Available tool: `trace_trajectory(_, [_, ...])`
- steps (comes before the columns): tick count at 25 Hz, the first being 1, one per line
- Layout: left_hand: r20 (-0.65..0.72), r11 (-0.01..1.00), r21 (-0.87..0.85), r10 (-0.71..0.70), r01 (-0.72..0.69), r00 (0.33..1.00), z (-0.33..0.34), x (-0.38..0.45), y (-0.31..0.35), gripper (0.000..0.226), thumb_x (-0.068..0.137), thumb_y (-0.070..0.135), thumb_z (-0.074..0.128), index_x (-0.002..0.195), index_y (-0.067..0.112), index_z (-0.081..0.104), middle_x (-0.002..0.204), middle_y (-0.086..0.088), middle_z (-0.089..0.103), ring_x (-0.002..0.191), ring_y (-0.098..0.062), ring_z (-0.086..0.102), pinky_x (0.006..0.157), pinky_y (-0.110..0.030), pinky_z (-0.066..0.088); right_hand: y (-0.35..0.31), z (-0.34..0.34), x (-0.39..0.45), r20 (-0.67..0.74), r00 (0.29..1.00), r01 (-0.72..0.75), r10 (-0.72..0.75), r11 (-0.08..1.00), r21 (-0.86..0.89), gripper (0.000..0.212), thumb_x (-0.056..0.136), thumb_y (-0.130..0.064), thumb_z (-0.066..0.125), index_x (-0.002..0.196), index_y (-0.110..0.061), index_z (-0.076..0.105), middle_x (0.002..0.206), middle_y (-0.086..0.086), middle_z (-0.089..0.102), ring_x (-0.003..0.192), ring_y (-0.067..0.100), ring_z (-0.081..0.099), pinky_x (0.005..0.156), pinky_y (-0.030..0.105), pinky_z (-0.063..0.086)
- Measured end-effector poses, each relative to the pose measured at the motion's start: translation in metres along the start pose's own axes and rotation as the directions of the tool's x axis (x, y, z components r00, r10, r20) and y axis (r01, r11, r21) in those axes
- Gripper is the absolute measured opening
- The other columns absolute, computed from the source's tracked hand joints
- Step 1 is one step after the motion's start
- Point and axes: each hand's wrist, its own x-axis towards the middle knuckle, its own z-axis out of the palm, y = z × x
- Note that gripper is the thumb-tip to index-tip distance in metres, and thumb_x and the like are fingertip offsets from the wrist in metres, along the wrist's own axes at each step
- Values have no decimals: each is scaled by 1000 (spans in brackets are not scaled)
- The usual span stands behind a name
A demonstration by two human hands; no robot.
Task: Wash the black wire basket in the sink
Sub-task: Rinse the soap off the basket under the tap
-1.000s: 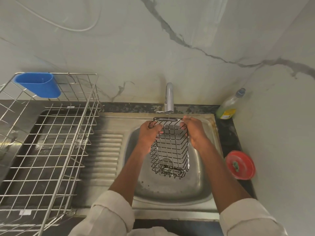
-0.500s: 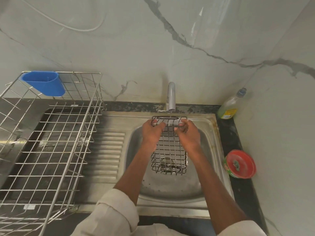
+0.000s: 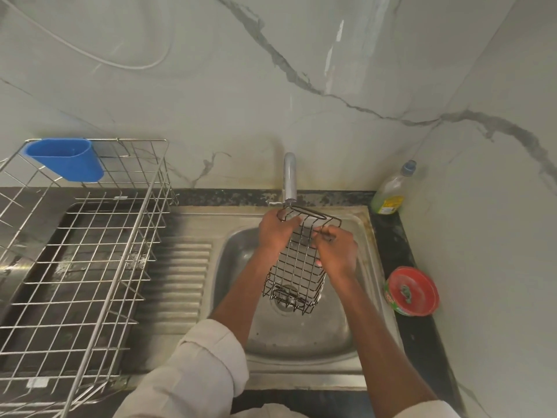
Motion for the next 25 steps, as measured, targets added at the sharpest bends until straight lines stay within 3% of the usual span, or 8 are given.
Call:
trace_trajectory(2, [-44,1000,16,-16,17,999,-14,-4,0,61,88,34,84,139,9,60,133,-10,67,124,-29,63,105,-42,52,-8,11,1,15,1000,-11,11,1000,-26,12,90,-21,71,92,-30,79,77,-13,76,63,8,74,66,42,65])
trace_trajectory(5, [-80,999,31,-19,22,997,-29,-9,-8,69,89,37,83,145,10,55,141,-7,62,130,-26,58,110,-41,48,-12,23,2,19,1000,1,1,995,-104,13,92,-24,69,94,-32,79,82,-16,77,71,6,74,67,32,61])
trace_trajectory(8, [-77,1000,5,-17,17,997,-26,-13,-10,78,85,43,87,147,11,51,144,-6,58,131,-24,56,107,-36,48,-12,18,2,-29,1000,3,-9,982,-189,14,96,-24,67,102,-31,79,87,-12,77,75,7,71,59,20,46])
trace_trajectory(12, [10,1000,-1,-25,25,1000,-9,-16,-7,75,83,43,89,142,13,54,132,3,59,121,-20,59,106,-40,52,-1,2,6,-89,996,-40,23,980,-196,16,91,-23,65,95,-30,79,83,-11,77,79,11,73,73,34,59])
trace_trajectory(16, [27,1000,11,-11,11,1000,-3,-24,-9,59,80,47,89,125,21,60,105,12,63,105,-23,70,91,-51,62,2,-7,6,-94,995,-35,15,976,-216,19,92,-21,63,96,-29,79,85,-11,77,79,11,73,75,37,60])
trace_trajectory(20, [-26,998,36,-50,51,998,-20,-27,-9,77,78,54,85,138,14,59,126,-2,68,111,-26,70,93,-51,62,-6,4,4,-32,999,10,-18,971,-240,23,93,-15,62,99,-30,78,90,-12,77,82,9,71,66,26,53])
trace_trajectory(23, [-53,991,76,-109,113,993,-40,-28,-11,94,70,57,78,144,7,48,132,-10,64,114,-29,65,93,-49,61,-13,18,-3,52,996,86,-76,968,-235,22,97,-14,62,102,-29,77,92,-13,77,75,3,69,55,18,42])
trace_trajectory(25, [-67,985,61,-159,164,985,-53,-31,-17,105,67,54,78,152,10,35,138,-14,56,117,-32,63,92,-49,63,-15,29,-9,103,988,135,-116,969,-205,20,100,-15,62,105,-27,77,93,-13,76,70,1,68,53,17,44])
